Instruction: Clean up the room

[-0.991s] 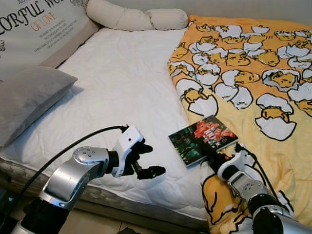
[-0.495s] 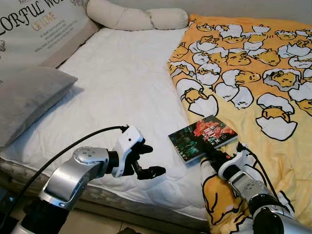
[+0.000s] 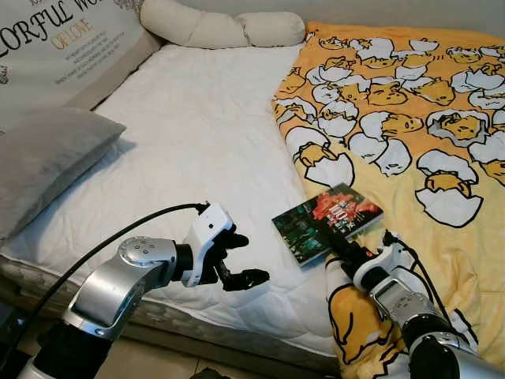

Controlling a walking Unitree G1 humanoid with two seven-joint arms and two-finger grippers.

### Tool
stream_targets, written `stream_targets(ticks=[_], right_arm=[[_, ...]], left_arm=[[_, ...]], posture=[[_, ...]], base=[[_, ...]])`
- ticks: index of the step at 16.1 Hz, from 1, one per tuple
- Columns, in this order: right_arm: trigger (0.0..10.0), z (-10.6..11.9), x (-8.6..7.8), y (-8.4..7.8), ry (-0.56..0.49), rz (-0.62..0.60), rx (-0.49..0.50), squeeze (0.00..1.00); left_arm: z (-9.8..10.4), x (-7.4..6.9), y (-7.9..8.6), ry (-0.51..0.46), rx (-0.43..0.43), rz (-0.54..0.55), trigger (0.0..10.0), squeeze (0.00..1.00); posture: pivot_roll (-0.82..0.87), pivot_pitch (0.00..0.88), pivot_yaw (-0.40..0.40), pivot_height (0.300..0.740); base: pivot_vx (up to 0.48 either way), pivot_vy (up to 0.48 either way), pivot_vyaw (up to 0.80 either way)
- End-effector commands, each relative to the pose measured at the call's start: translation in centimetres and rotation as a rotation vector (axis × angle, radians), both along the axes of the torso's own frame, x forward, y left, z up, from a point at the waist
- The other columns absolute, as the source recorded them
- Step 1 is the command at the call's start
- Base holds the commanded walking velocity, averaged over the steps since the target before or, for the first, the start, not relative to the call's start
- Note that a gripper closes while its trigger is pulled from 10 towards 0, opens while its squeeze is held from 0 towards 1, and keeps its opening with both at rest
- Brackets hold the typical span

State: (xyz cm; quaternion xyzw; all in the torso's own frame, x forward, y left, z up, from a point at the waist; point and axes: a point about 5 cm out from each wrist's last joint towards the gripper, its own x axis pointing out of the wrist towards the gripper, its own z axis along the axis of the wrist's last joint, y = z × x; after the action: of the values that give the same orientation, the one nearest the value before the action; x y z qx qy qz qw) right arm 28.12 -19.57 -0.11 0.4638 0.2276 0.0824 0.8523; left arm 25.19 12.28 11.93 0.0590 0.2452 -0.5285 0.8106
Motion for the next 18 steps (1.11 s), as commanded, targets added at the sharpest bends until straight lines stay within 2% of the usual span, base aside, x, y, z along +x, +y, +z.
stream_targets(ticks=[1, 3, 6, 7, 10, 11, 12, 13, 14, 16, 18], right_arm=[[0.0, 0.9, 0.9, 0.2, -0.053, 0.027, -0.023, 0.0], [0.0, 1.3, 1.1, 0.1, -0.078, 0.073, -0.067, 0.0], [0.0, 2.4, 1.5, -0.5, -0.179, 0.125, -0.147, 0.0], [0.0, 2.7, 1.6, -0.7, -0.203, 0.137, -0.146, 0.0], [0.0, 5.1, 2.0, -1.3, -0.372, 0.177, -0.078, 0.0], [0.0, 6.5, 2.3, -1.5, -0.45, 0.213, -0.075, 0.0], [0.0, 7.2, 2.4, -1.7, -0.485, 0.232, -0.077, 0.0], [0.0, 9.5, 2.8, -2.1, -0.588, 0.309, -0.086, 0.0], [0.0, 10.7, 2.9, -2.3, -0.634, 0.356, -0.087, 0.0], [0.0, 12.4, 3.1, -2.3, -0.696, 0.434, -0.096, 0.0], [0.0, 14.3, 3.2, -2.0, -0.752, 0.561, -0.128, 0.0]], left_arm=[[0.2, 0.2, 0.1, -0.004, 0.009, 0.001, 10.0, 0.0], [0.2, 0.4, 0.1, -0.012, 0.009, 0.01, 10.0, 0.0], [0.4, 0.8, 0.4, -0.037, 0.007, 0.034, 10.0, 0.0], [0.5, 0.9, 0.5, -0.047, 0.005, 0.041, 10.0, 0.0], [1.3, 2.0, 0.7, -0.112, -0.025, 0.098, 10.0, 0.0], [1.9, 3.0, 1.0, -0.157, -0.045, 0.146, 10.0, 0.0], [2.3, 3.5, 1.2, -0.178, -0.055, 0.174, 10.0, 0.0], [3.4, 5.2, 2.0, -0.229, -0.083, 0.258, 10.0, 0.0], [4.0, 6.0, 2.4, -0.239, -0.108, 0.297, 10.0, 1.0], [5.3, 7.1, 2.9, -0.25, -0.173, 0.319, 10.0, 1.0], [7.3, 8.6, 3.3, -0.309, -0.21, 0.333, 10.0, 1.0]], posture=[[0.06, 0.0, 0.083, 0.74], [0.06, 0.0, 0.083, 0.74], [0.05, 0.0, 0.092, 0.74], [0.05, 0.0, 0.092, 0.74], [0.05, 0.0, 0.102, 0.74], [0.04, 0.0, 0.102, 0.74], [0.03, 0.0, 0.1, 0.74], [0.02, 0.0, 0.093, 0.74], [0.02, 0.0, 0.088, 0.74], [0.01, 0.0, 0.083, 0.74], [0.0, 0.0, 0.07, 0.74]], base=[[0.0, 0.0, 0.0], [0.0, 0.0, 0.0], [0.0, 0.0, 0.0], [0.0, 0.0, 0.0], [0.0, 0.0, 0.0], [0.0, 0.0, 0.0], [0.0, 0.0, 0.0], [0.0, 0.0, 0.0], [0.0, 0.0, 0.0], [0.0, 0.0, 0.0], [0.0, 0.0, 0.0]])
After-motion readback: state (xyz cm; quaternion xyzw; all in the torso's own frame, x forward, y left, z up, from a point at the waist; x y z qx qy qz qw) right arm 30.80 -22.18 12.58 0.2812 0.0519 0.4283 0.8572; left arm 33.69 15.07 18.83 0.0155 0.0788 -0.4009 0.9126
